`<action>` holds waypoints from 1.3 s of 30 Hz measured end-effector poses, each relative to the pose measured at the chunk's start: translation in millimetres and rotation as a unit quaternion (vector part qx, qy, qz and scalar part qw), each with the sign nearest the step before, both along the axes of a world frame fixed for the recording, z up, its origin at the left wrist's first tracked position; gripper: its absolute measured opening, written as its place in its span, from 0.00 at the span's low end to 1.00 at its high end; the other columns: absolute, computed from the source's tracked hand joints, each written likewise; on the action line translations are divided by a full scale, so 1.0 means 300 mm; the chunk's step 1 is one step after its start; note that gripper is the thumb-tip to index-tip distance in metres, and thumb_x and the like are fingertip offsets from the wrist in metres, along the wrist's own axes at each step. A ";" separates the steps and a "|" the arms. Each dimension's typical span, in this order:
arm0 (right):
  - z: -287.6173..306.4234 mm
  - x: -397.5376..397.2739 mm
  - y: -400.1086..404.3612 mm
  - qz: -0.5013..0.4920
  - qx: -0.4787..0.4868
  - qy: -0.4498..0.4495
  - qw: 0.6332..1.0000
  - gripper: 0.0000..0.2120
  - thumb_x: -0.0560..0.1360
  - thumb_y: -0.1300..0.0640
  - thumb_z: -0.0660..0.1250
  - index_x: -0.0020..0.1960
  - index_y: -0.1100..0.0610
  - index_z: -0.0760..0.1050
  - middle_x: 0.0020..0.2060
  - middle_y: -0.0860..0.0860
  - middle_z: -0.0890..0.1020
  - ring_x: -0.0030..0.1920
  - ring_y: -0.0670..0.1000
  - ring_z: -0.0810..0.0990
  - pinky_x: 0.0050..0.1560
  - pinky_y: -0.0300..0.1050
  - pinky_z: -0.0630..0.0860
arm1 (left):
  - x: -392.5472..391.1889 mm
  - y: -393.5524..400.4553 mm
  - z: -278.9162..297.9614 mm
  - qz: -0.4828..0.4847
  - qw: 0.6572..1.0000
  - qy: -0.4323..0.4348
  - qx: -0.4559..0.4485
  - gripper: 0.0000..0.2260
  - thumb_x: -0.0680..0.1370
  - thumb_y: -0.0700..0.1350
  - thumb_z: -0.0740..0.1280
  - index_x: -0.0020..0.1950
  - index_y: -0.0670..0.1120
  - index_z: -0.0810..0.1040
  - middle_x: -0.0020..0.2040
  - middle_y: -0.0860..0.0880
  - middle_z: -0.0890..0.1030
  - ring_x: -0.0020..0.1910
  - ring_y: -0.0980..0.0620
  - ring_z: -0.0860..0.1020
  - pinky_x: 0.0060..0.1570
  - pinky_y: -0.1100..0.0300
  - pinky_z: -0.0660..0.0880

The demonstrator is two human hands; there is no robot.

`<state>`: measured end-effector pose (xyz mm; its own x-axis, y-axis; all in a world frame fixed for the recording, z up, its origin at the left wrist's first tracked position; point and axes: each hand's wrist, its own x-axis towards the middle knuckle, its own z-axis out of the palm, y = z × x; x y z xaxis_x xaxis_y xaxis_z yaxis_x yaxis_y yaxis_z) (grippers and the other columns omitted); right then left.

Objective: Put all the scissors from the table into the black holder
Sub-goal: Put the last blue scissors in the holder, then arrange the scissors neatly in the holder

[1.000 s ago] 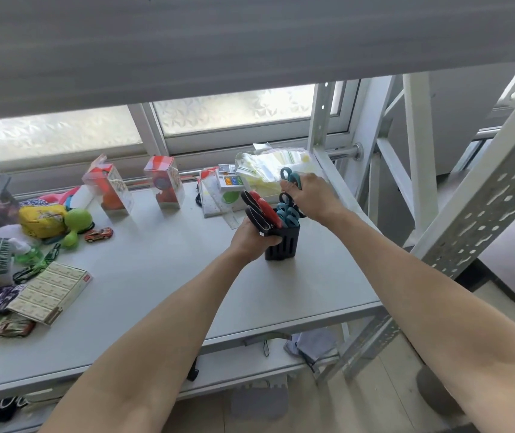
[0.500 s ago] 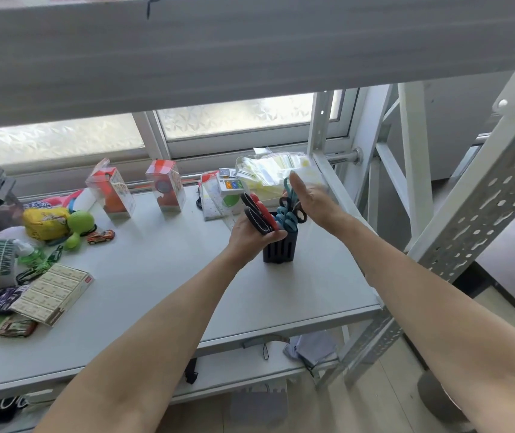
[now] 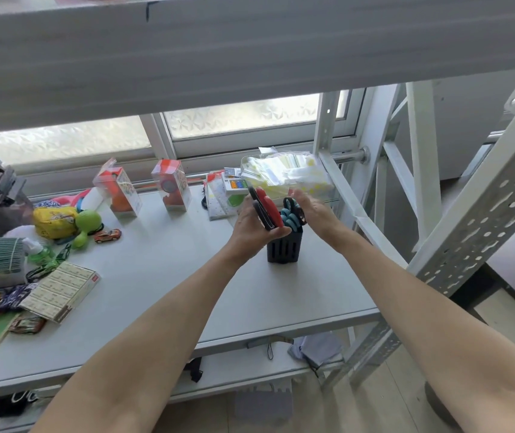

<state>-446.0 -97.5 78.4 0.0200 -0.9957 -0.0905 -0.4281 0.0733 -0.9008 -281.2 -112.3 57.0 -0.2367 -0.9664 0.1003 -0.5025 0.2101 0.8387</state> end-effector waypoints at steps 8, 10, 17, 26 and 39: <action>-0.008 -0.089 0.034 0.093 -0.121 0.237 0.960 0.41 0.70 0.44 0.74 0.77 0.45 0.57 0.75 0.48 0.64 0.74 0.50 0.62 0.73 0.55 0.62 | 0.041 -0.033 0.031 -0.074 0.997 -0.005 0.023 0.37 0.69 0.43 0.79 0.72 0.43 0.64 0.54 0.53 0.72 0.54 0.57 0.75 0.49 0.74 0.71; -0.012 -0.083 0.021 0.106 -0.111 0.269 0.951 0.43 0.69 0.46 0.75 0.77 0.43 0.55 0.76 0.47 0.61 0.75 0.51 0.61 0.73 0.56 0.62 | 0.042 -0.042 0.044 -0.091 0.995 -0.024 0.023 0.38 0.69 0.44 0.79 0.74 0.44 0.63 0.59 0.52 0.70 0.58 0.55 0.72 0.55 0.69 0.72; -0.005 -0.071 -0.018 0.118 -0.078 0.242 0.960 0.40 0.72 0.51 0.74 0.76 0.42 0.56 0.77 0.50 0.61 0.73 0.54 0.66 0.72 0.54 0.64 | 0.069 -0.068 0.054 -0.110 0.988 -0.021 0.102 0.38 0.70 0.43 0.78 0.74 0.45 0.60 0.67 0.44 0.72 0.67 0.46 0.73 0.68 0.51 0.71; 0.060 -0.086 -0.053 0.196 -0.014 0.212 0.957 0.36 0.70 0.56 0.76 0.72 0.40 0.63 0.69 0.49 0.70 0.62 0.52 0.74 0.61 0.46 0.72 | 0.073 -0.092 0.031 -0.116 0.985 -0.016 0.130 0.40 0.66 0.48 0.79 0.73 0.48 0.62 0.66 0.44 0.74 0.66 0.46 0.75 0.68 0.47 0.72; 0.118 -0.101 -0.069 0.241 0.017 0.304 0.921 0.42 0.68 0.55 0.77 0.73 0.37 0.57 0.72 0.48 0.68 0.66 0.52 0.72 0.65 0.50 0.71 | 0.064 -0.091 0.018 -0.109 0.987 -0.023 0.115 0.41 0.69 0.45 0.79 0.76 0.48 0.61 0.68 0.45 0.73 0.67 0.47 0.74 0.58 0.61 0.72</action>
